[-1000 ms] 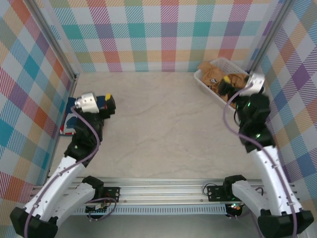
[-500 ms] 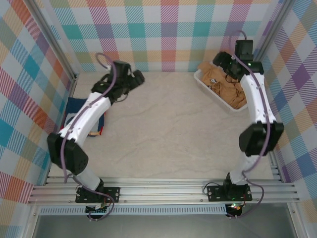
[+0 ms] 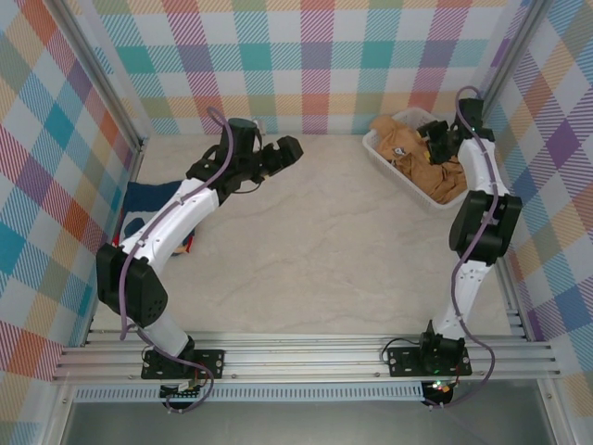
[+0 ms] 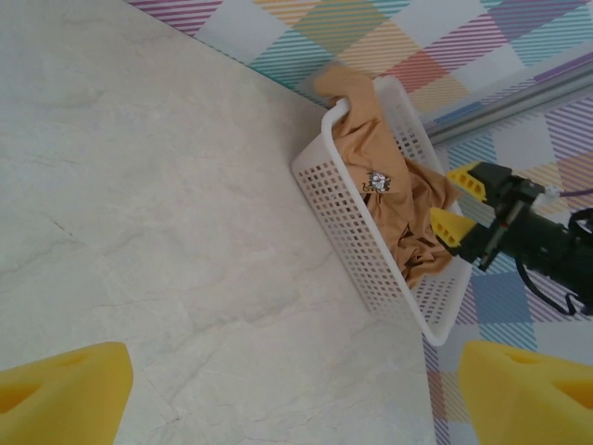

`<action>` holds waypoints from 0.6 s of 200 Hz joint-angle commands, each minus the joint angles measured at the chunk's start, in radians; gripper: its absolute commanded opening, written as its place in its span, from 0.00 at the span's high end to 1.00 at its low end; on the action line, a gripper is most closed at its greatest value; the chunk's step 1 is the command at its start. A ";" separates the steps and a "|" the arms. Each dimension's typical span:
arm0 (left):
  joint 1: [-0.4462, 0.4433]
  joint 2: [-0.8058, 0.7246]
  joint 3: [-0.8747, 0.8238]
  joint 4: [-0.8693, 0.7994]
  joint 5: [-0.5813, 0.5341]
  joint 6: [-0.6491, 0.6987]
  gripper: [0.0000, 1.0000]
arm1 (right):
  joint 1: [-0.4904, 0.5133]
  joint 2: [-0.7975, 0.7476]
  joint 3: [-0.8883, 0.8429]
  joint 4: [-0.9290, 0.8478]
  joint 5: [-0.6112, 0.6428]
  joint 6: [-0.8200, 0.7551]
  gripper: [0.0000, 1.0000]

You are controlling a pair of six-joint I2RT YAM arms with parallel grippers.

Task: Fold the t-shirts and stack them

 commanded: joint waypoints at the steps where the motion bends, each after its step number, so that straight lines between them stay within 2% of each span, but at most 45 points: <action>1: 0.003 -0.017 0.038 0.007 0.019 0.010 0.09 | 0.012 0.072 0.075 -0.056 -0.040 0.074 0.40; 28: 0.004 -0.022 0.041 -0.016 0.009 0.017 0.09 | 0.017 0.093 0.080 -0.041 -0.035 0.124 0.33; 63: 0.003 -0.034 0.032 -0.031 0.002 0.016 0.11 | 0.011 0.156 0.112 -0.017 -0.036 0.157 0.48; 83: 0.004 -0.055 0.025 -0.045 -0.006 0.023 0.13 | 0.008 0.170 0.102 0.052 -0.041 0.149 0.64; 107: 0.003 -0.089 0.019 -0.085 -0.022 0.043 0.15 | 0.011 0.180 0.173 0.046 -0.052 0.103 1.00; 120: 0.003 -0.112 0.006 -0.106 -0.040 0.053 0.15 | 0.022 0.147 0.194 0.047 -0.032 0.063 1.00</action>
